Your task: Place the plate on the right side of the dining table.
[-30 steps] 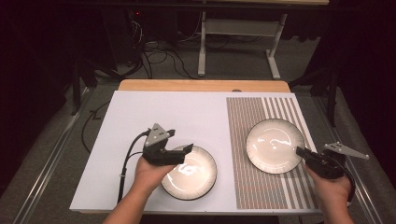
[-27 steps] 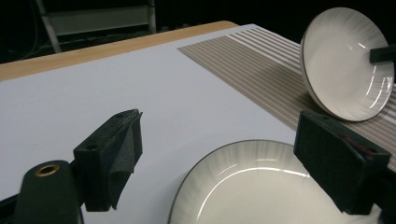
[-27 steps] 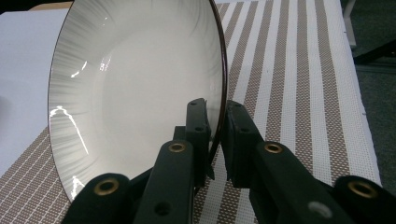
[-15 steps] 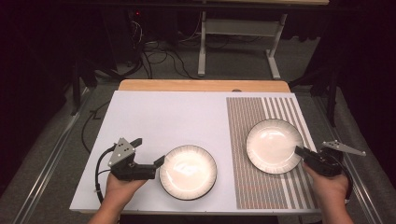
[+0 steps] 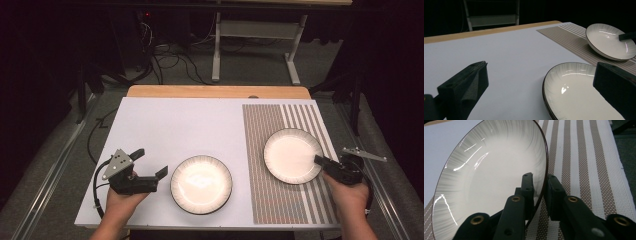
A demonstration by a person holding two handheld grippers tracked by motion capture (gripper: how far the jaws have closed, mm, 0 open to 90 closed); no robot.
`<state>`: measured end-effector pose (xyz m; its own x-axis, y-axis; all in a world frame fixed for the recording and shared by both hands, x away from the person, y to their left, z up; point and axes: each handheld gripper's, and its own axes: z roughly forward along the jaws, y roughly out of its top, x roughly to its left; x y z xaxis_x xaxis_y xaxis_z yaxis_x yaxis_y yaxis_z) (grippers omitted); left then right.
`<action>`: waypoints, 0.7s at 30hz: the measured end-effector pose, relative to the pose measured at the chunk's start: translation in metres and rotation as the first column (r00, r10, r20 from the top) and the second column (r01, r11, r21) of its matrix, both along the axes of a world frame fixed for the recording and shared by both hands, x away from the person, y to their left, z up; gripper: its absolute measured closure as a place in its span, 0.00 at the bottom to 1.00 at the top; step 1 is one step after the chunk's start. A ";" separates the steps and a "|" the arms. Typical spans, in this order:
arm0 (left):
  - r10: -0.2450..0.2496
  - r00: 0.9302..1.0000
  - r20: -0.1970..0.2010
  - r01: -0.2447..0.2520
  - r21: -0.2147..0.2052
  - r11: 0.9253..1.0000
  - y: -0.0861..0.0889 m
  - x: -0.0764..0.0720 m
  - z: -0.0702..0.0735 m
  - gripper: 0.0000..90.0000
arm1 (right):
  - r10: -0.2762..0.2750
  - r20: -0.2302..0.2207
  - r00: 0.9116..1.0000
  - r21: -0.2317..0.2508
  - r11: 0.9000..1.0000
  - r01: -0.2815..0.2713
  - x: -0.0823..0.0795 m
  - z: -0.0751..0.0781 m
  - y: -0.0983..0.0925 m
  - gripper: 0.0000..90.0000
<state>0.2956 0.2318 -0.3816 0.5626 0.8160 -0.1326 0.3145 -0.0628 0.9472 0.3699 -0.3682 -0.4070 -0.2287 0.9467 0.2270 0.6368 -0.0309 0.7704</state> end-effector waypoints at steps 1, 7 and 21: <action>0.006 1.000 0.000 -0.006 -0.001 1.000 0.001 0.000 0.000 0.01 | -0.008 -0.012 1.000 0.009 1.000 0.008 0.001 -0.001 0.000 0.89; 0.017 1.000 0.007 -0.017 0.005 1.000 0.004 -0.001 0.002 0.01 | -0.039 -0.036 0.999 -0.015 0.999 0.039 0.006 -0.004 0.000 0.89; 0.019 1.000 0.008 -0.019 0.033 0.999 0.003 -0.002 0.002 0.01 | -0.039 0.038 0.999 -0.067 0.997 0.042 -0.001 -0.001 0.000 0.67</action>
